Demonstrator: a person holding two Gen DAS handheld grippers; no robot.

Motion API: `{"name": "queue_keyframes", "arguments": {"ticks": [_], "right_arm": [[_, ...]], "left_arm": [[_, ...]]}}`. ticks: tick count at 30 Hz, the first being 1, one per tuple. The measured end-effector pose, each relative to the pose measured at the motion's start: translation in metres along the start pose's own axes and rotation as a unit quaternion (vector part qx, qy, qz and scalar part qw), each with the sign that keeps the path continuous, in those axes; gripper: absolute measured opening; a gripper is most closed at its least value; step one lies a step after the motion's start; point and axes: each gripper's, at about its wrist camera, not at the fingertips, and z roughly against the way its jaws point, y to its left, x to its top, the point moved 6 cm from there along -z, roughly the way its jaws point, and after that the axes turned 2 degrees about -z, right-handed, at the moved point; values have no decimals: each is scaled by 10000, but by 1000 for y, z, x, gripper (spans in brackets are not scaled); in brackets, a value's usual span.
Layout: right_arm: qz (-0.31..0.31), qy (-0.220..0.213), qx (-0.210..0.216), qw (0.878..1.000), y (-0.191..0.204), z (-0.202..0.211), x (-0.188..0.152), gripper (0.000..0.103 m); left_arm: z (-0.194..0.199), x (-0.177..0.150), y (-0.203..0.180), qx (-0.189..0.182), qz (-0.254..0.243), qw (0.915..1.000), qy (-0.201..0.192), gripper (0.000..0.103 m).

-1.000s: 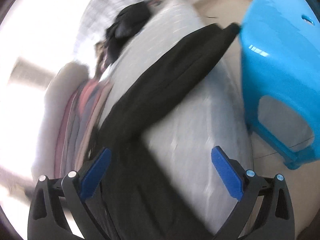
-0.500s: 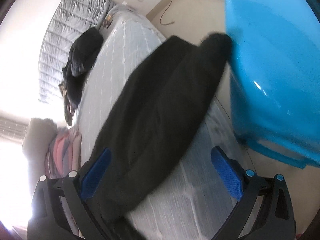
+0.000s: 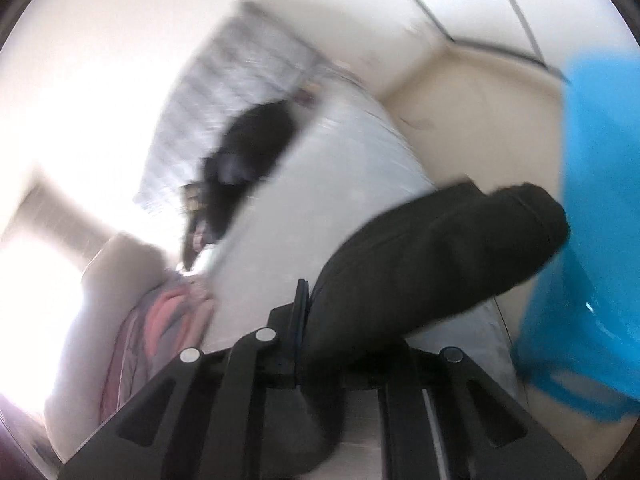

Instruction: Fold large clothes

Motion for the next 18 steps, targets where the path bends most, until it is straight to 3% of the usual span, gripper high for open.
{"name": "queue_keyframes", "arguments": {"ticks": [4,7,9,12,14,16,17,18], "right_arm": [[1097,-149,559,9923,102,16,-16,14],[2190,-33,1041,9702,197,23,-70,14],[2751,155,1277,9528,239,23,-115,14],[3655,735,1585,9143,286,13,-219,14],[4070,1119,1643,8915,293,3,-281,22],[4474,1833,1615,8603,286,-16,-358,51],[4601,2170,1543,8470,280,-24,-384,58],[4777,2656,1410,8254,268,-34,-416,59]], "left_arm": [[6,3,8,-1,105,9999,-85,96],[12,5,16,-45,196,9997,-146,96],[16,6,20,-78,240,9995,-190,96],[22,5,27,-115,279,9993,-232,96],[25,5,33,-106,340,9990,-254,96],[27,6,41,-122,427,9987,-260,96],[28,6,44,-131,471,9984,-267,96],[29,6,46,-138,494,9983,-274,96]]}}
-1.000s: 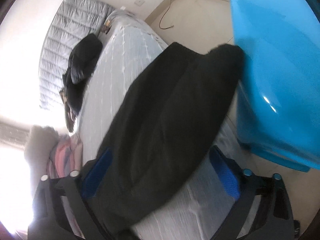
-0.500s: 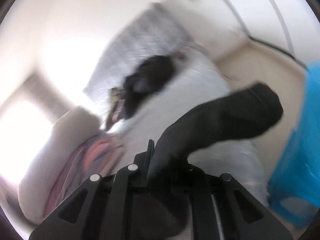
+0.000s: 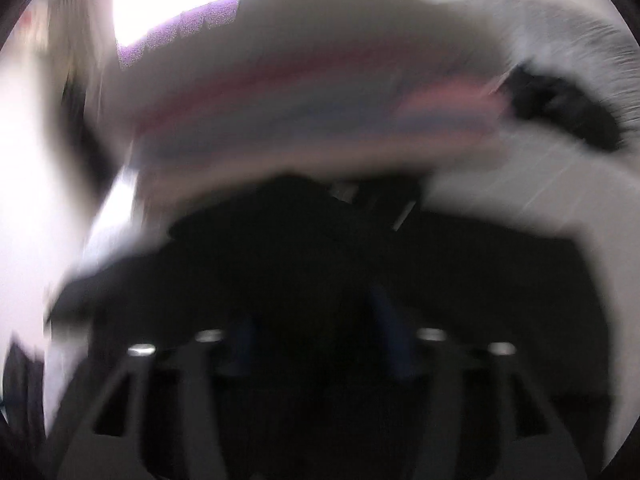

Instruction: Fold large clothes

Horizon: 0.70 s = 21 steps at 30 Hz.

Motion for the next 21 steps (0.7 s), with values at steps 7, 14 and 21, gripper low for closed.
{"name": "queue_keyframes", "arguments": {"ticks": [7,14,21], "right_arm": [[-200,-322,858,9956,4,37,-12,73],[-1609,-647,-720,9822,-104,52,-17,86],[-1535,322,-414,9868,-97,55,-51,86]], "left_arm": [[5,0,16,-61,140,9999,-1,96],[-1,-1,20,-51,218,9997,74,96],[-17,-1,37,-537,653,9958,336,96]]}}
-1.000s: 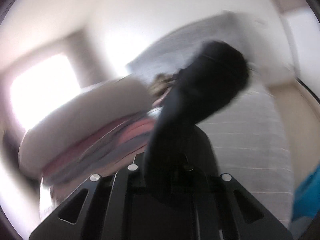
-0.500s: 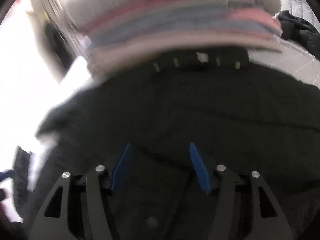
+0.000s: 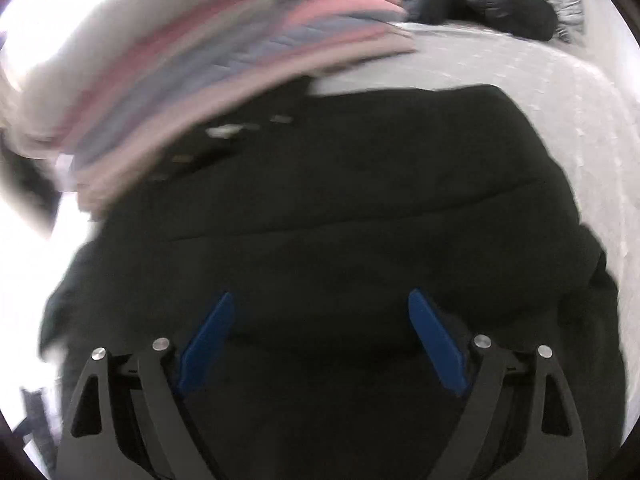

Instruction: Fold large clothes

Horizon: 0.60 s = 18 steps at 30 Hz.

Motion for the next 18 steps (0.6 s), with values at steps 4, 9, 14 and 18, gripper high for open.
{"name": "queue_keyframes", "arguments": {"ticks": [4,9,14,18], "right_arm": [[201,-177,736,9969,35,55,-44,86],[85,67,1426,9897,75,98,-111,86],[-44,-62,1810,9835,91,117,-125,86],[-129,105,1756,9843,85,102,-125,86]], "left_arm": [[7,21,37,-399,570,9972,-284,96],[8,50,124,-594,1745,9811,-587,96],[-3,63,229,-1233,3483,9245,-938,96],[-17,68,271,-1193,3898,9059,-1147,96]]}}
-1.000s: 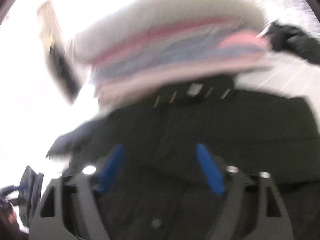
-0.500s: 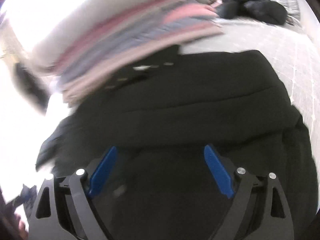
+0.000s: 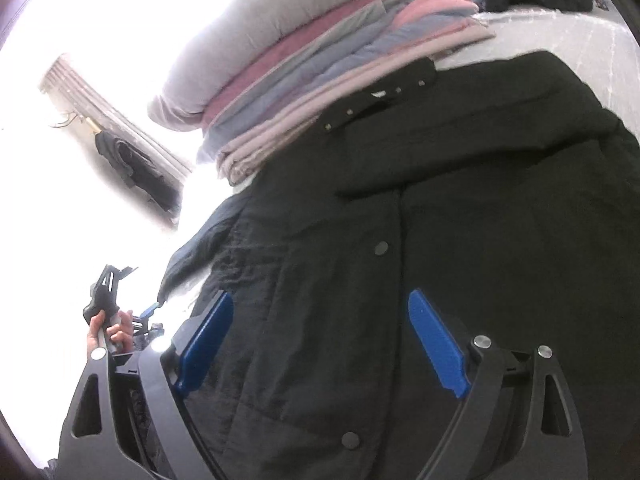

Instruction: Fold large clothes

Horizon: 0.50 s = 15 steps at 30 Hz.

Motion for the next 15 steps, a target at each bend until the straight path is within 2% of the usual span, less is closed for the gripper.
{"name": "queue_keyframes", "arguments": {"ticks": [9,13,14,15], "right_arm": [[-140,75,144,9998,-3,-6,2,86],[-194,111,167,9996,-5,-9,2,86],[-219,119,183,9995,-5,-10,2,86],[-234,124,199,9995,-5,-10,3,86]], "left_arm": [[-25,40,41,124,817,9959,-357,96],[-28,54,46,193,1019,9918,-749,96],[-27,56,47,187,1056,9904,-868,93],[-25,57,48,169,1066,9895,-966,85]]}}
